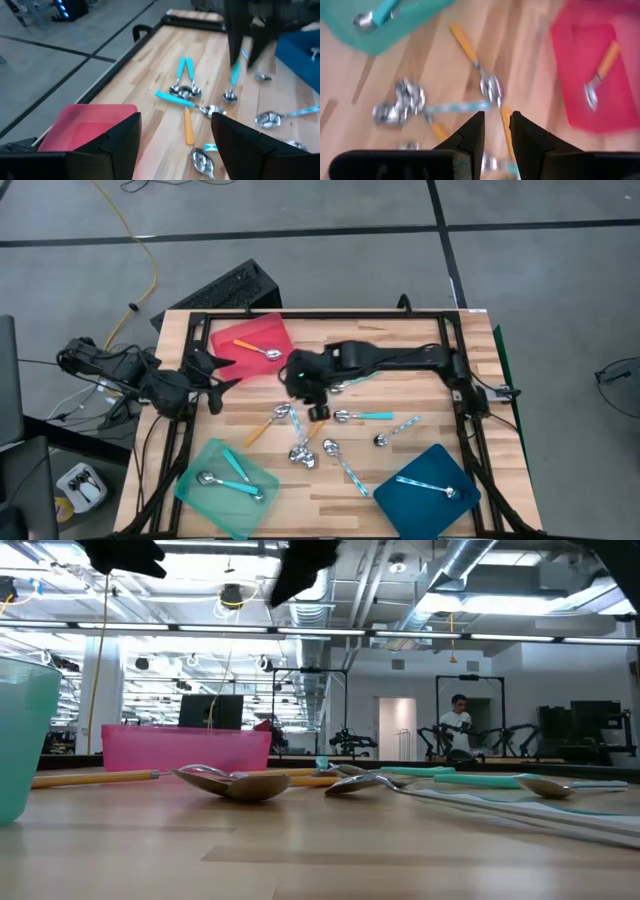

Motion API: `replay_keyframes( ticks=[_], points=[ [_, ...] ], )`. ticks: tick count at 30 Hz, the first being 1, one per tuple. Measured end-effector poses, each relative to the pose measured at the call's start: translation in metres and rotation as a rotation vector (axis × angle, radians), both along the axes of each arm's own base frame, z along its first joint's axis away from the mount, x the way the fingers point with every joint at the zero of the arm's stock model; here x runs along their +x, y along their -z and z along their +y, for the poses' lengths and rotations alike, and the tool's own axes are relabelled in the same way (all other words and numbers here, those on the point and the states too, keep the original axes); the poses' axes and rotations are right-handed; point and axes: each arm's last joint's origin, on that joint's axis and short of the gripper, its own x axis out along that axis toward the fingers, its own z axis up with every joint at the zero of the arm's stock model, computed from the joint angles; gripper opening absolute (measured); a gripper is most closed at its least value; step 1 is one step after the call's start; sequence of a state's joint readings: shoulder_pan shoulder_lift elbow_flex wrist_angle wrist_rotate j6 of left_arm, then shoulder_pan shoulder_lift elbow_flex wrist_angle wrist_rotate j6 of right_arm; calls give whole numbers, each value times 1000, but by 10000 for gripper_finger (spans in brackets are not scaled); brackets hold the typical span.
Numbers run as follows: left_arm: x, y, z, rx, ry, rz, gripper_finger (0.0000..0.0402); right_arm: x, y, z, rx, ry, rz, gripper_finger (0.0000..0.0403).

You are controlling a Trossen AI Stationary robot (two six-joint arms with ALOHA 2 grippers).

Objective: Sort silverware by color (type)
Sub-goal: Put the yellow spoon into the pink bin

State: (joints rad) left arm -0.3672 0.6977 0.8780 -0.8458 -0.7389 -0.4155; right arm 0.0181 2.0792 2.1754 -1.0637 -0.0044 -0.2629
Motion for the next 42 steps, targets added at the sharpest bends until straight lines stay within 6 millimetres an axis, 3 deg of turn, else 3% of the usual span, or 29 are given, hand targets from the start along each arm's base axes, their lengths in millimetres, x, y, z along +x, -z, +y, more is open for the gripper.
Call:
replay_keyframes(
  ticks=[7,15,22,31,36,42],
  points=[
    [23,10,-9,19,-9,69,226,-38,-39,-2,8,40,1,116],
    [45,22,-17,-14,-57,99,226,-79,-58,-2,-36,191,125,116],
    [68,30,-32,33,3,97,226,-105,-73,15,-60,180,161,116],
    [69,28,-43,62,95,86,226,-161,-109,18,-83,228,29,116],
    [65,54,-42,8,132,12,226,-193,-107,12,-60,325,-64,116],
    [61,91,-33,-61,132,-60,226,-220,-78,11,7,403,-161,116]
  ],
)
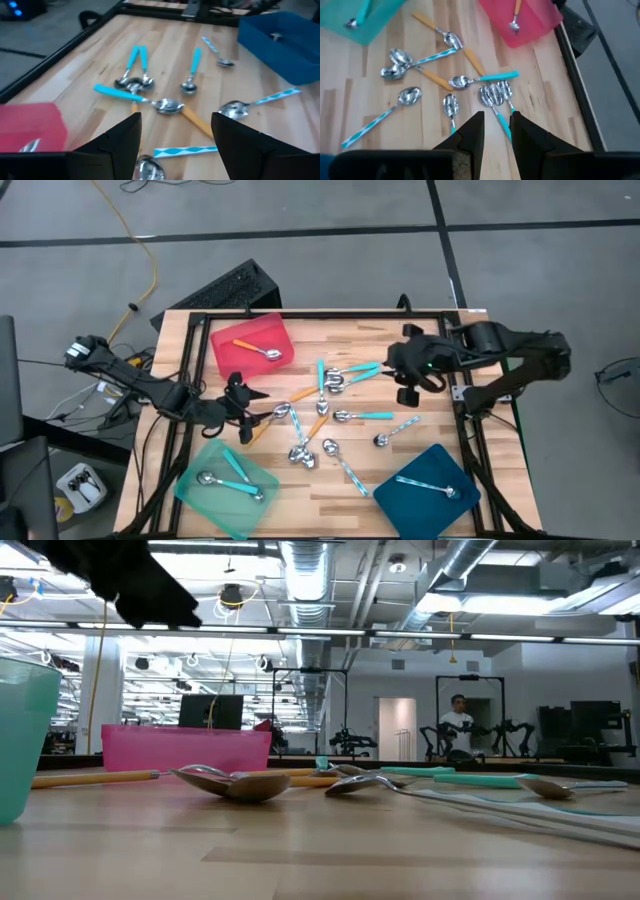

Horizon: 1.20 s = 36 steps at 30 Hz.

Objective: Sort silverware by color (type)
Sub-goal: Put the yellow spoon into the pink bin

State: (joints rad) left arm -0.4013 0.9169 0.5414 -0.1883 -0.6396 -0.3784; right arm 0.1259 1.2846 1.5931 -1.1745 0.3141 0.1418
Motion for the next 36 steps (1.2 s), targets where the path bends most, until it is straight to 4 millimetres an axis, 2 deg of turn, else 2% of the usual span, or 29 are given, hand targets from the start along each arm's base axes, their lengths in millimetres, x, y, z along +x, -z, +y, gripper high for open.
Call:
replay_keyframes(
  ticks=[3,7,13,17,20,28,36],
  points=[
    [0,8,7,-7,-69,-4,226,-8,21,-1,18,28,-24,116],
    [2,9,15,-46,-154,-23,226,-12,52,-1,34,40,-51,116],
    [8,19,15,-41,-155,39,226,-15,92,-2,64,75,-49,116],
    [16,35,13,-14,-155,123,226,-16,108,-2,79,90,-44,116],
    [23,43,10,-18,-154,177,226,-15,114,-1,81,90,-48,116],
    [40,53,4,-43,-221,303,226,-11,112,0,93,90,-88,116],
    [48,79,-2,-19,-247,410,226,-11,112,0,97,94,-93,116]
  ],
)
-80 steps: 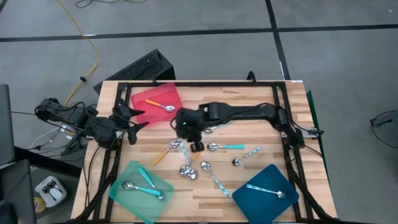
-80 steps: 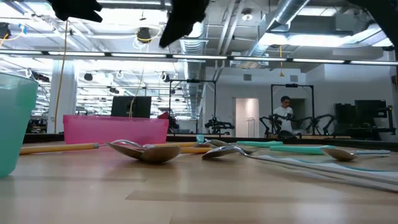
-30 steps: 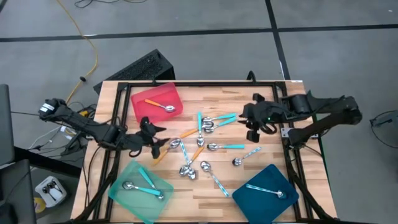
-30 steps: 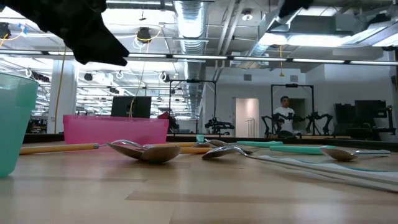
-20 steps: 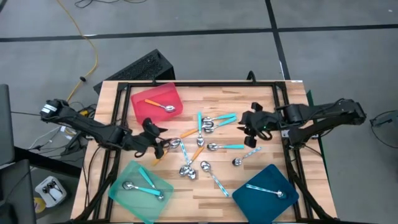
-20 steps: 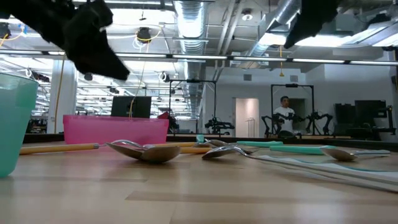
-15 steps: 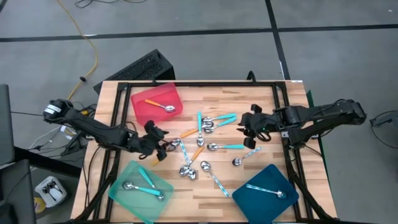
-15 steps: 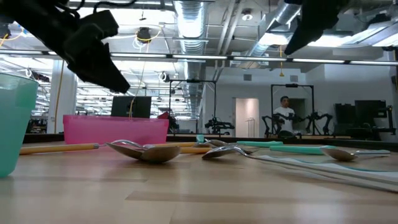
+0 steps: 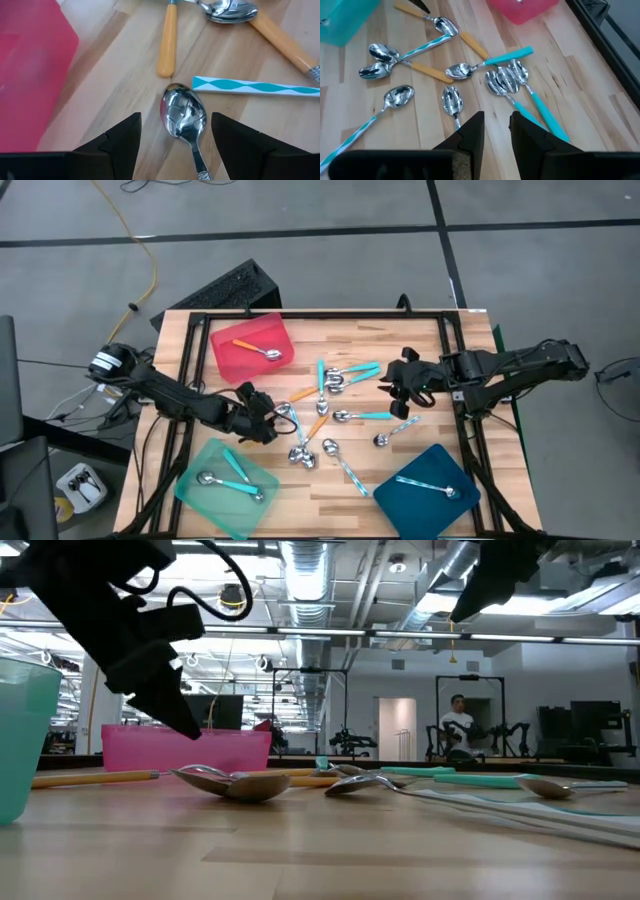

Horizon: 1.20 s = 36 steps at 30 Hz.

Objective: Sort silverware by color (type)
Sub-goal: Put the yellow spoon into the pink bin

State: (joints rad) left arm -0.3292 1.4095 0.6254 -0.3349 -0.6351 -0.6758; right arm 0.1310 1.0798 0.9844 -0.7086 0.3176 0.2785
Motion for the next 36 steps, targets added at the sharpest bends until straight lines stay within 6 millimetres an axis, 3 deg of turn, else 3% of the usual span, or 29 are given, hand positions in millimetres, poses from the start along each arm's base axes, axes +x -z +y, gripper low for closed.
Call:
replay_keyframes(
  ticks=[9,24,36],
  points=[
    [-7,11,-11,-14,2,-39,226,0,0,4,7,-15,-5,116],
    [-16,26,-8,-29,-14,-79,226,0,0,4,7,-13,-9,116],
    [-12,50,-10,12,-23,12,226,0,0,4,7,-12,-9,116]
  ],
)
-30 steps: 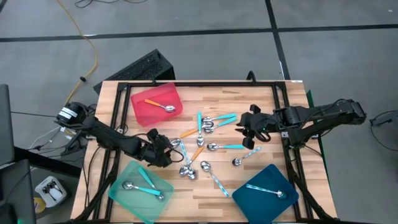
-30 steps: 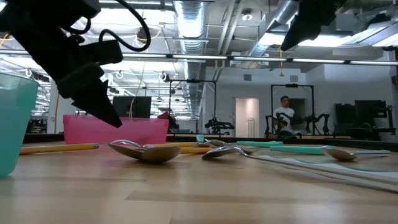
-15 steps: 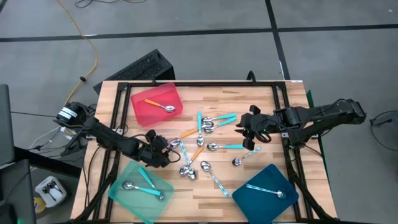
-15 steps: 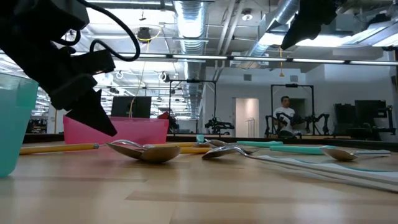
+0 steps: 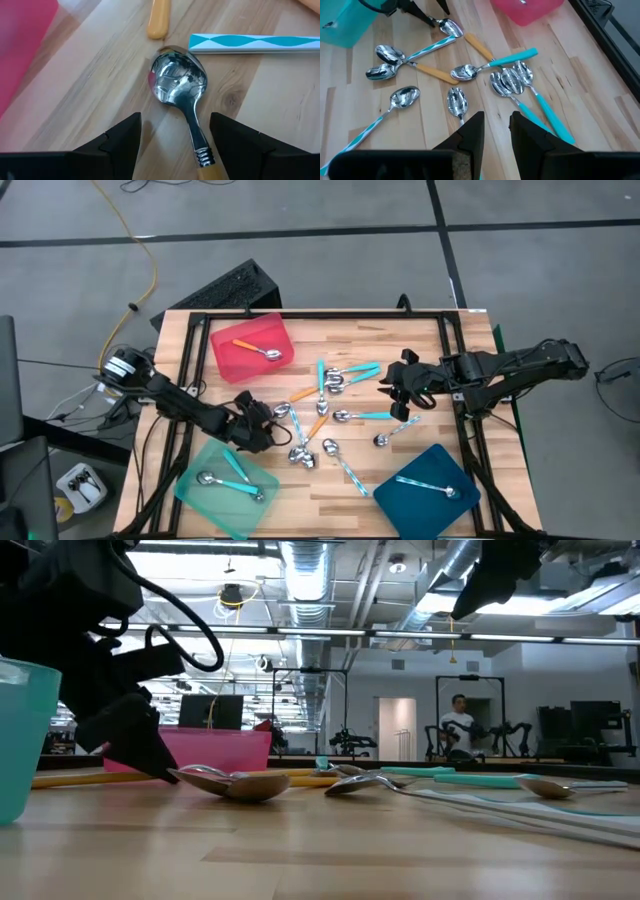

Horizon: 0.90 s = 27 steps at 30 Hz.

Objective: Sort silverware by color (type)
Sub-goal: Put the yellow spoon into the pink bin

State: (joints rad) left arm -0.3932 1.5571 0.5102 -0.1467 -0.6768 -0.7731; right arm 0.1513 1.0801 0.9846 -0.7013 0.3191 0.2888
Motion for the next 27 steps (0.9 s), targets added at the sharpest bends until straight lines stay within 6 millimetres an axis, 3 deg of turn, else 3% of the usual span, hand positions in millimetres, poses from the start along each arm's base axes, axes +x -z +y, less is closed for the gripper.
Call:
replay_keyframes(
  ticks=[7,17,27],
  points=[
    [1,3,-1,-13,8,8,200,0,0,0,0,0,0,116],
    [2,3,-2,-36,21,11,18,0,0,0,0,1,-2,116],
    [2,-2,0,14,24,-18,7,0,0,0,1,2,-3,116]
  ],
)
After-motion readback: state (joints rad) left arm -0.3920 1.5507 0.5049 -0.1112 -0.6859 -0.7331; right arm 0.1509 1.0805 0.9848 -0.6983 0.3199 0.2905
